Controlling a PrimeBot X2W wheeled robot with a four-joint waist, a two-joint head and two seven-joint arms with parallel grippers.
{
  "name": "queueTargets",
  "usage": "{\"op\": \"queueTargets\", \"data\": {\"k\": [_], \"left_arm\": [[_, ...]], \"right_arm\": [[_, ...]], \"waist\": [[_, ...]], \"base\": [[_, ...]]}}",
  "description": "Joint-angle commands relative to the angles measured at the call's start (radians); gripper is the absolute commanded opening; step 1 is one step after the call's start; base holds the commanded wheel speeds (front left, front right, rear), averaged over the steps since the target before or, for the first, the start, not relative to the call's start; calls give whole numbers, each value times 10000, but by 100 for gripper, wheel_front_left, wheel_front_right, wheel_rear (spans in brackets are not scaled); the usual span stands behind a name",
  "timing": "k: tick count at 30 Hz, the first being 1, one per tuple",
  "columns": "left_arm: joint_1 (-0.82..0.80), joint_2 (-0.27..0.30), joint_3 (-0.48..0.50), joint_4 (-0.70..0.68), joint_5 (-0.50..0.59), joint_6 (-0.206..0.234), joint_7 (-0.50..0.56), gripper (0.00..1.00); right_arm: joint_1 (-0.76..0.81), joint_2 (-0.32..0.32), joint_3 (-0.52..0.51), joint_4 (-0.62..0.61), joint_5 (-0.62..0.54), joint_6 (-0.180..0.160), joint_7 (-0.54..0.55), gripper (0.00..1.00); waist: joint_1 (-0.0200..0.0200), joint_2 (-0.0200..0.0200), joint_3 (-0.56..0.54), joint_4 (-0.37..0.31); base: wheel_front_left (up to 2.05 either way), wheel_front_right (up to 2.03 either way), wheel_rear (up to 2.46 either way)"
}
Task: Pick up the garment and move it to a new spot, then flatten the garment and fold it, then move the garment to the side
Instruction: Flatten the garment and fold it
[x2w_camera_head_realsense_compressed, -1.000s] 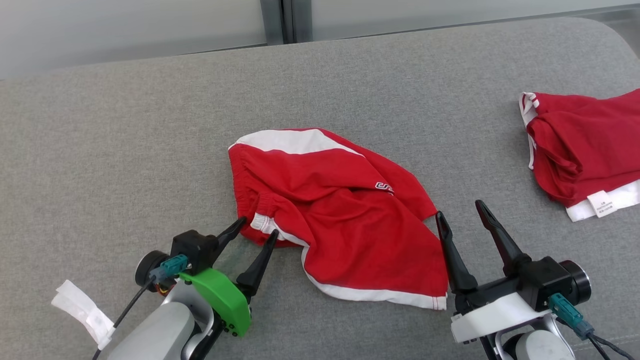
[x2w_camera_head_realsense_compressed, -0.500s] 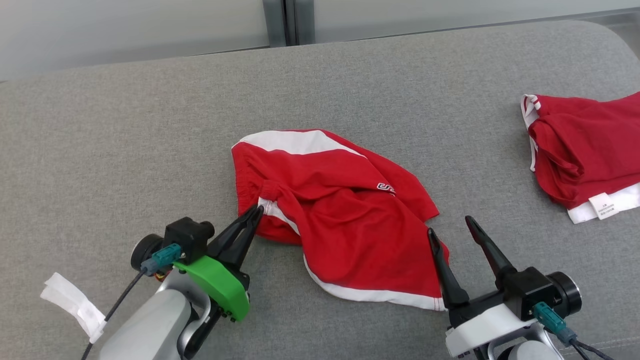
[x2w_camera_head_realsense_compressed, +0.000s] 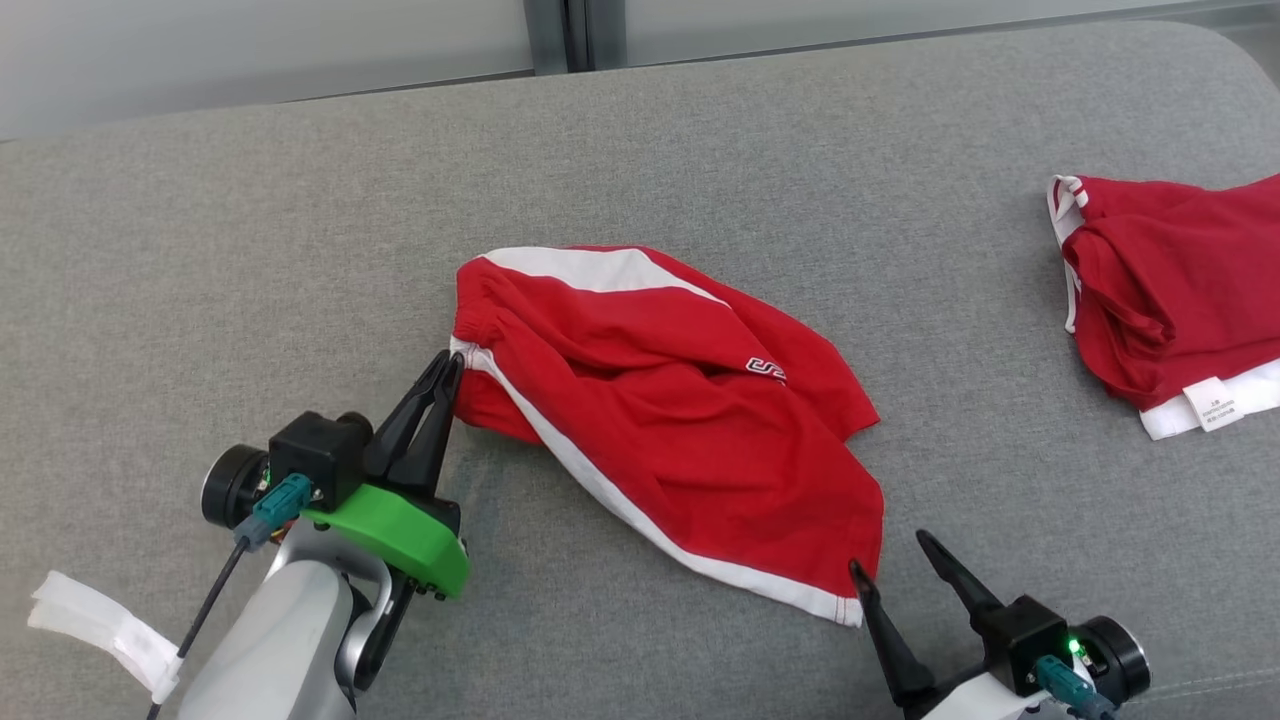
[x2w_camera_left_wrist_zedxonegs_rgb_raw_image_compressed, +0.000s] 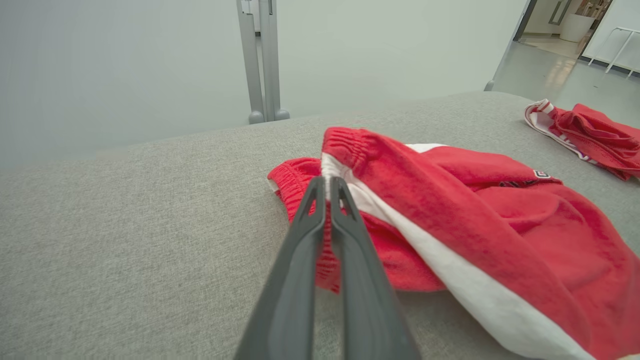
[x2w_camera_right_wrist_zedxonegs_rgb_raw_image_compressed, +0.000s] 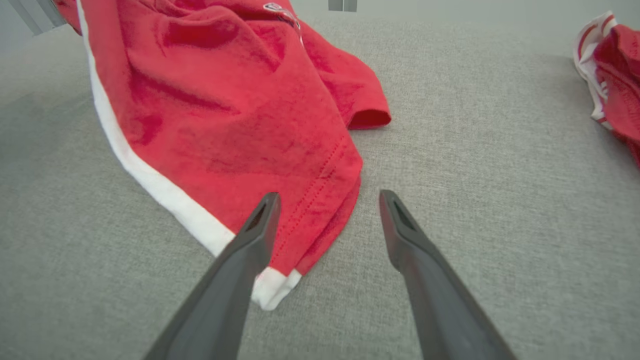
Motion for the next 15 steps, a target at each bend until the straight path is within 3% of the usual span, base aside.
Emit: {"op": "queueTargets", "data": {"k": [1,8,15], "left_arm": [[172,-63,156,87,174,-70,-27,0],[290,-314,564,453,356,-277,-26,0],[452,-217,916,594,574,-388,-27,0]], "right_arm": [[90,-68,157,257,100,-17,-30,100],[-217,-167,433,1098,356,-17,-32,100],[-614,-212,783,1533,412,-17,-31,100]], "waist": [[0,0,-13,1],[0,0,-166,47],[0,0,-90,-14]], "base": [[0,0,0],[0,0,0],[0,0,0]]}}
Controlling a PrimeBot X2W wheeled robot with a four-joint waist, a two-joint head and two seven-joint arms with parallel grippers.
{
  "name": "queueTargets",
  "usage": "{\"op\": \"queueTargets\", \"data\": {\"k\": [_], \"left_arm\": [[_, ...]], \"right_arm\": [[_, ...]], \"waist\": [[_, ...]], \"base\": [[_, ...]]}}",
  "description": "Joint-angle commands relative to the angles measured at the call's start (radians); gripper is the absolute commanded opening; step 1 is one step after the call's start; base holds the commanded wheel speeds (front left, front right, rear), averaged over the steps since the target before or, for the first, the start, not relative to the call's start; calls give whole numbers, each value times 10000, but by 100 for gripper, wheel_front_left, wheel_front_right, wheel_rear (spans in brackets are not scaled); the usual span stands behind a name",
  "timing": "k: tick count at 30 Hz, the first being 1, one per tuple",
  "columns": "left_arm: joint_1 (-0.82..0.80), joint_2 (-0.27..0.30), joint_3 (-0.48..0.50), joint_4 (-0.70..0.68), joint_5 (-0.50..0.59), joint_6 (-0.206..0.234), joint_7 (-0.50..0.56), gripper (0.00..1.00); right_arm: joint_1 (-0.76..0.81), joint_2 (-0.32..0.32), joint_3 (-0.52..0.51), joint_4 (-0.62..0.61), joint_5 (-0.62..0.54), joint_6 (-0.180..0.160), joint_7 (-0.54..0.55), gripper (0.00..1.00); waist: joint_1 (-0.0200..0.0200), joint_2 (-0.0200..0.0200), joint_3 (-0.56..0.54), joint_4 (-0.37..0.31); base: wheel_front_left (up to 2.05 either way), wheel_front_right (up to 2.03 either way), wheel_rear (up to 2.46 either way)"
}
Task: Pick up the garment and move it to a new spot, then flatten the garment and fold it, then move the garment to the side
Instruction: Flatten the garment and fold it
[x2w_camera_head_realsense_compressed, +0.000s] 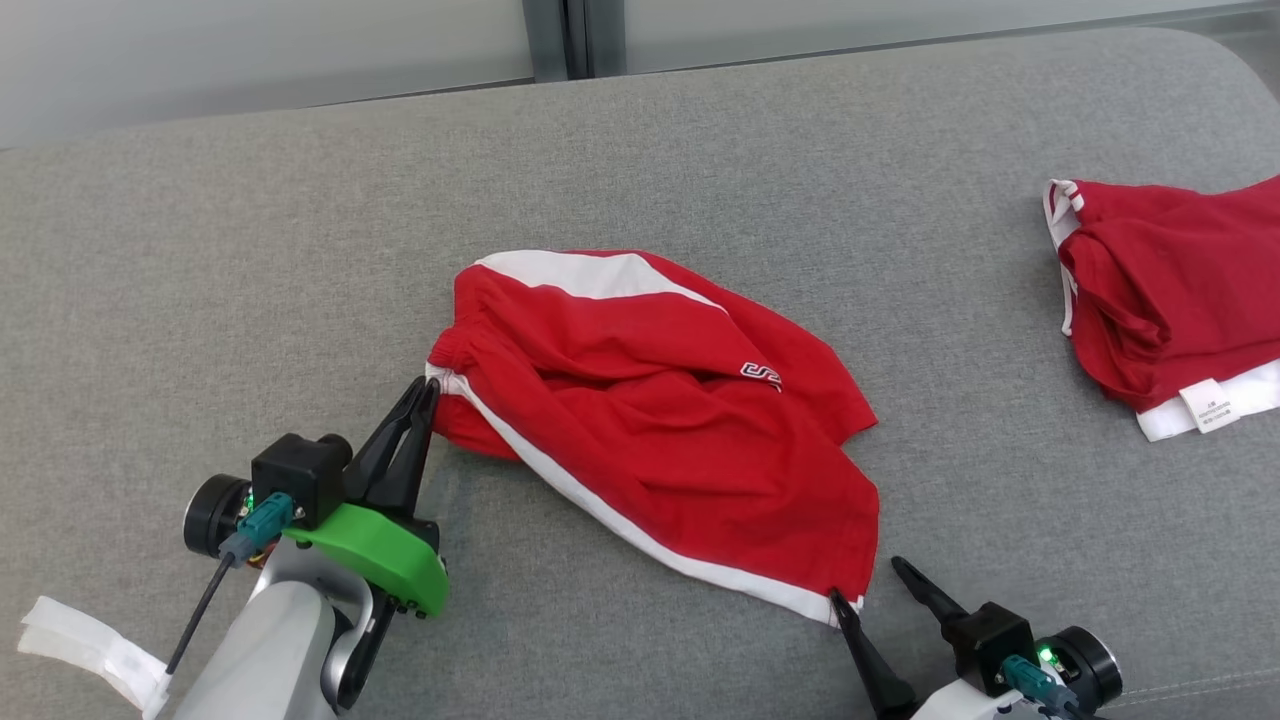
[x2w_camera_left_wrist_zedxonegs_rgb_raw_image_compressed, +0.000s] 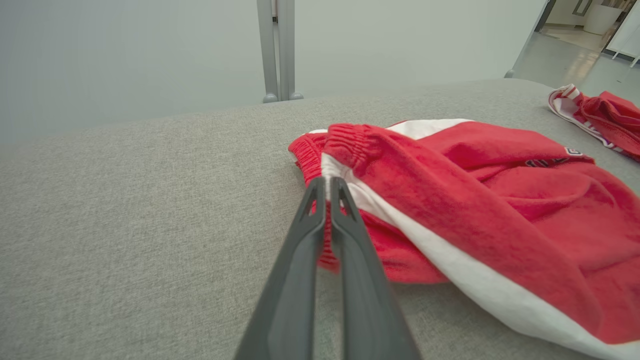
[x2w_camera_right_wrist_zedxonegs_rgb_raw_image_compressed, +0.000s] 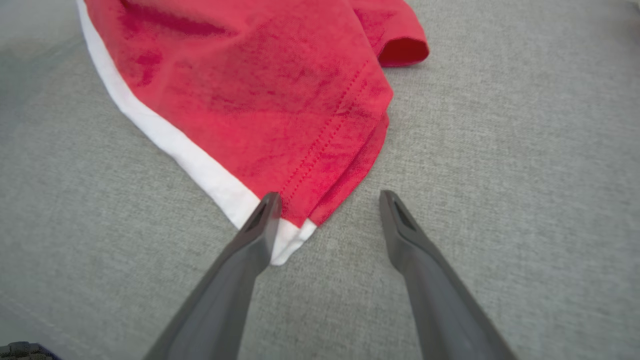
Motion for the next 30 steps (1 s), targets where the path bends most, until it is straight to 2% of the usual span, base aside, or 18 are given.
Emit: {"op": "queueTargets", "data": {"k": [1,8,20,21,22,23,30], "left_arm": [[71,90,54,5,69,-38,-27,0],[187,107,18,-9,144,-68,-27,0],[247,28,-161,2,17,-78,-27,0],[249,24,-165,5,6,-77,-27,0],[250,25,-167,8,-10,-77,-27,0],[249,24,-170,12,-15,-77,-27,0],[250,109,-115,-22,-20,-78,-27,0]], "right_arm": [[-121,-11,59,45,54,-17,-29,100],[-224,-231,778,202,318,-17,-27,100],[-405,-658,1501,704,-16,-13,-3,100],[-416,-679,1549,768,-51,-11,-3,85],[-444,-716,1619,871,-110,-11,8,35],[-481,-741,1662,930,-161,-11,8,0],[-835,-798,1409,628,163,-22,-4,0]], "waist": [[0,0,25,-1],[0,0,44,75],[0,0,-85,240],[0,0,-93,253],[0,0,-96,268],[0,0,-95,282],[0,0,-154,391]], "base": [[0,0,0],[0,0,0],[0,0,0],[0,0,0],[0,0,0],[0,0,0],[0,0,0]]}}
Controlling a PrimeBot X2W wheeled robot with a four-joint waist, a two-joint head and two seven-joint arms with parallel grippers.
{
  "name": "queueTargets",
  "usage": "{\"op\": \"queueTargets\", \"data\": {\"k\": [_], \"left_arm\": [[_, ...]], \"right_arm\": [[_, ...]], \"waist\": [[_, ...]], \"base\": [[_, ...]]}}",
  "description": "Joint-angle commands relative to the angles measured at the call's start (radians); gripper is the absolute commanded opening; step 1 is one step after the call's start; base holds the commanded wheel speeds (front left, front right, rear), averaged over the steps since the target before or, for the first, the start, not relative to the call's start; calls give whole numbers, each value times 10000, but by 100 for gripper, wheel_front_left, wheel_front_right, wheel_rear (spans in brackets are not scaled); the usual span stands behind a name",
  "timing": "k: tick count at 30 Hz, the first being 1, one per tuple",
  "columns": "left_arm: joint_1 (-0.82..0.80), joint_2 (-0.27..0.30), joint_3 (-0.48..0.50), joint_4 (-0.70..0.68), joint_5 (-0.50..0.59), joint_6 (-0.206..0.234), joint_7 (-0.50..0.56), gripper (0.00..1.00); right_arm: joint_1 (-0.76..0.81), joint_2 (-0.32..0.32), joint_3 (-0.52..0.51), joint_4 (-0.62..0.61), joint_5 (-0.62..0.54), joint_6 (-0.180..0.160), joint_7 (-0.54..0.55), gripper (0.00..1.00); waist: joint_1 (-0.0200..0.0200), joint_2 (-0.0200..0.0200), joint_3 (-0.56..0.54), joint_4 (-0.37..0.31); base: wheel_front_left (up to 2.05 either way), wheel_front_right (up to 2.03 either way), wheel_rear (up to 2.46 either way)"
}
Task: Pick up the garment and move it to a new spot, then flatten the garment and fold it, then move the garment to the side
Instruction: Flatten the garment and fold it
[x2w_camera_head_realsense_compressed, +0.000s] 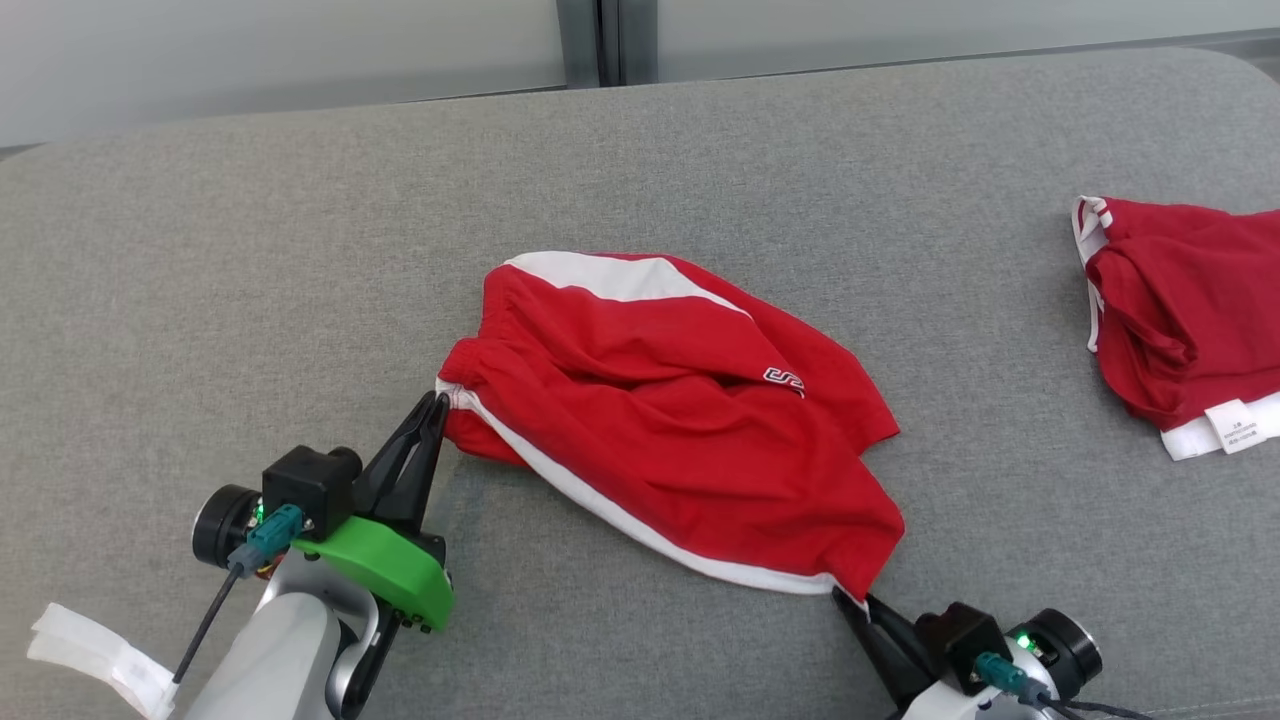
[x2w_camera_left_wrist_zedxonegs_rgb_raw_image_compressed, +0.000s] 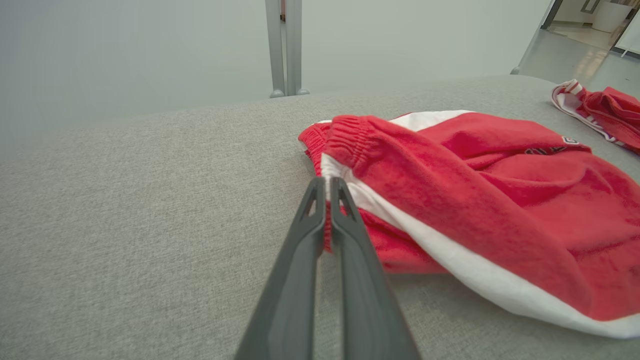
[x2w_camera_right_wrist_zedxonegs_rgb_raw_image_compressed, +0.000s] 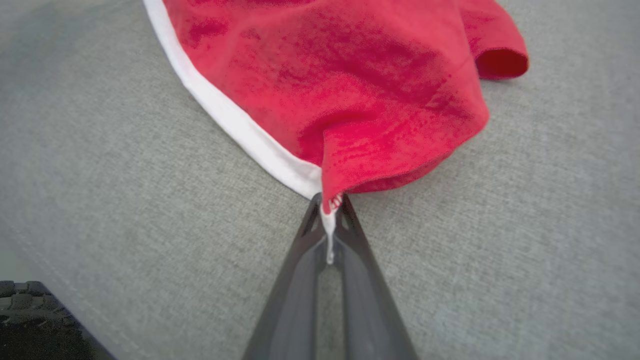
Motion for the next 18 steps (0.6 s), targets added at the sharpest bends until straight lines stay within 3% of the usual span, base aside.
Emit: {"op": "queueTargets", "data": {"k": [1,9,18], "left_arm": [[93,101,65,-34,5,-19,-27,0],[-324,412,103,-695,-53,-20,-29,0],[-2011,931,-351,-1907,-534,-19,256,0]], "right_arm": [[-192,-60,-147,-146,234,-28,24,0],[-1402,-579,-581,-1683,1915,-25,159,0],[-3876,-1467,-864,-3655,3544,-25,1460,0]], "waist": [[0,0,-35,26],[0,0,-362,64],[0,0,-1183,294]], "base": [[0,0,0],[0,0,0],[0,0,0]]}}
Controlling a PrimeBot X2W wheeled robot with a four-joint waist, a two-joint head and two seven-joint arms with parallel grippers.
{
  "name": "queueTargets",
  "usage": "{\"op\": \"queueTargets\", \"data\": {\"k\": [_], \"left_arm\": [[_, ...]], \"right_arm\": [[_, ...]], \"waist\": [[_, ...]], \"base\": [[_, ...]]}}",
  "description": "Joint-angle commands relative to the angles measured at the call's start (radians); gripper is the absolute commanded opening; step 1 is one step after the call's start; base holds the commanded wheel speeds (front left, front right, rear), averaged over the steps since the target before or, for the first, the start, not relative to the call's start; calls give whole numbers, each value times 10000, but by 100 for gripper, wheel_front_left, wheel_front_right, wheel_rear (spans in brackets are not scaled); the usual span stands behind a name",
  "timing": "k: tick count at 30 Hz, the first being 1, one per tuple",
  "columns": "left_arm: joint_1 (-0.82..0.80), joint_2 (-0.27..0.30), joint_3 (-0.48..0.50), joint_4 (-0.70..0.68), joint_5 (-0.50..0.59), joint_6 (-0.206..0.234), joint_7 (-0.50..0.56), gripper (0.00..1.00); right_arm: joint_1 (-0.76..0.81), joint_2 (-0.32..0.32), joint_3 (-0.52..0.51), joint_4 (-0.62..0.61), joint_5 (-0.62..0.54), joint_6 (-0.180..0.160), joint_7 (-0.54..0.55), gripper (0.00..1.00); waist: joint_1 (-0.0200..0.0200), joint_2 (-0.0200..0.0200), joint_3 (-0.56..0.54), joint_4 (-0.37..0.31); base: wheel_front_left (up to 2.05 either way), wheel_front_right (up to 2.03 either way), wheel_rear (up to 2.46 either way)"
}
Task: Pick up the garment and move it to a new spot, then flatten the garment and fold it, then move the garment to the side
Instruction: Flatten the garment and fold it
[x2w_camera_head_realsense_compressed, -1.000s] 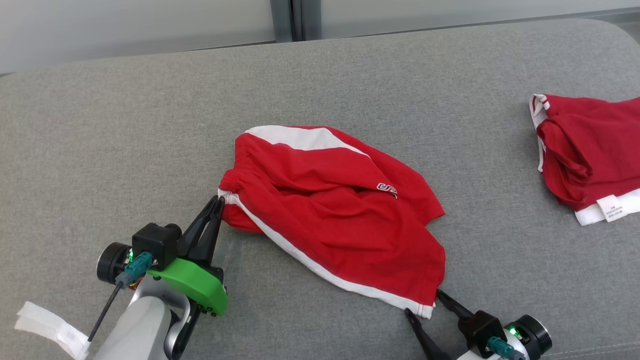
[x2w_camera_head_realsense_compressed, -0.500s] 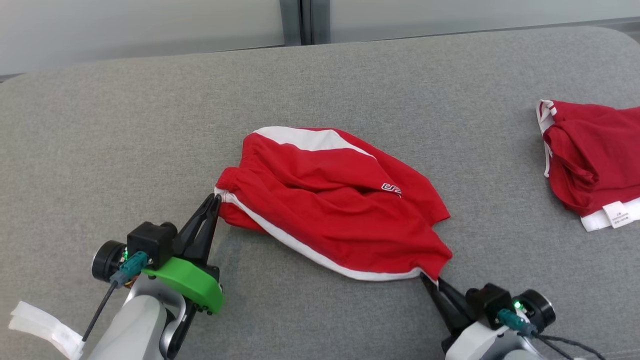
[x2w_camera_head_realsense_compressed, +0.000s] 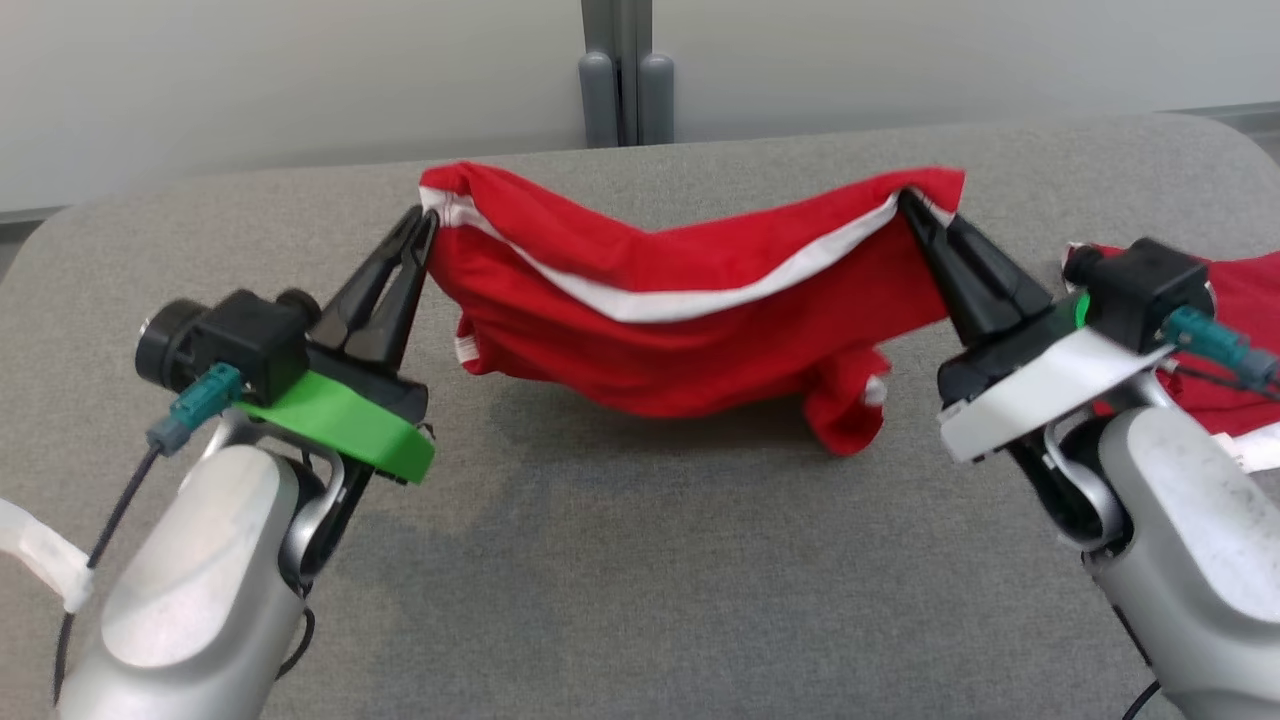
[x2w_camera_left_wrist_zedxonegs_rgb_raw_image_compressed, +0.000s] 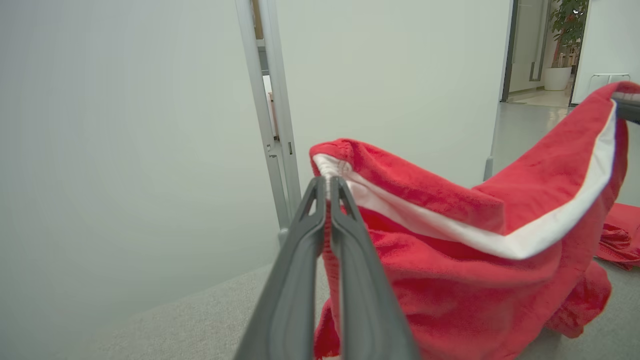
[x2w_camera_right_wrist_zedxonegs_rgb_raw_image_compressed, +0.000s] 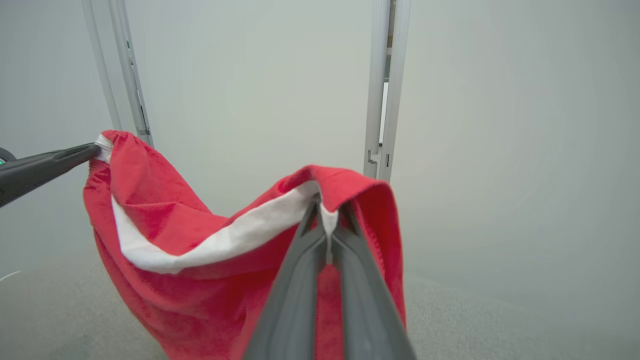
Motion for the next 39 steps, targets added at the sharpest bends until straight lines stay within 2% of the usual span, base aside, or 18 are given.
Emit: {"op": "queueTargets", "data": {"k": [1,3,7,10,16,20,24,29,32,39], "left_arm": [[-320,132,30,-182,-117,-17,79,0],[-726,198,154,-524,-255,-10,239,0],[-1151,335,613,-1255,-488,355,448,0],[-850,376,801,-1725,-693,558,604,0],[-169,547,890,-2834,-879,904,907,0],[-156,742,798,-3263,-844,889,1187,0],[-793,779,751,-3146,-1050,685,1653,0],[-2372,820,1028,-2025,-1633,413,2267,0],[-3720,871,1064,-930,-1697,243,2472,0],[-7590,588,547,1678,-789,29,1401,0]], "right_arm": [[-302,-86,-130,-182,190,-21,148,0],[-804,-135,-322,-497,436,-19,379,0],[-1222,186,-1437,-619,943,-19,837,0],[-863,494,-2005,-891,1128,-19,1303,0],[18,743,-2476,-1947,873,-20,2355,0],[121,855,-2711,-2522,633,-18,3010,0],[-590,889,-2705,-2655,454,-20,3621,0],[-2530,693,-2464,-1597,-34,-20,3790,0],[-4232,848,-2181,-286,-153,-18,3512,0],[-8315,1004,-1699,2704,-511,-20,2025,0]], "waist": [[0,0,-348,140],[0,0,-530,171],[0,0,-829,242],[0,0,-947,284],[0,0,-798,329],[0,0,-443,363],[0,0,318,361],[0,0,1925,232],[0,0,3027,73],[0,0,5218,-4]], "base": [[0,0,0],[0,0,0],[0,0,0],[0,0,0],[0,0,0],[0,0,0],[0,0,0],[0,0,0],[0,0,0],[0,0,0]]}}
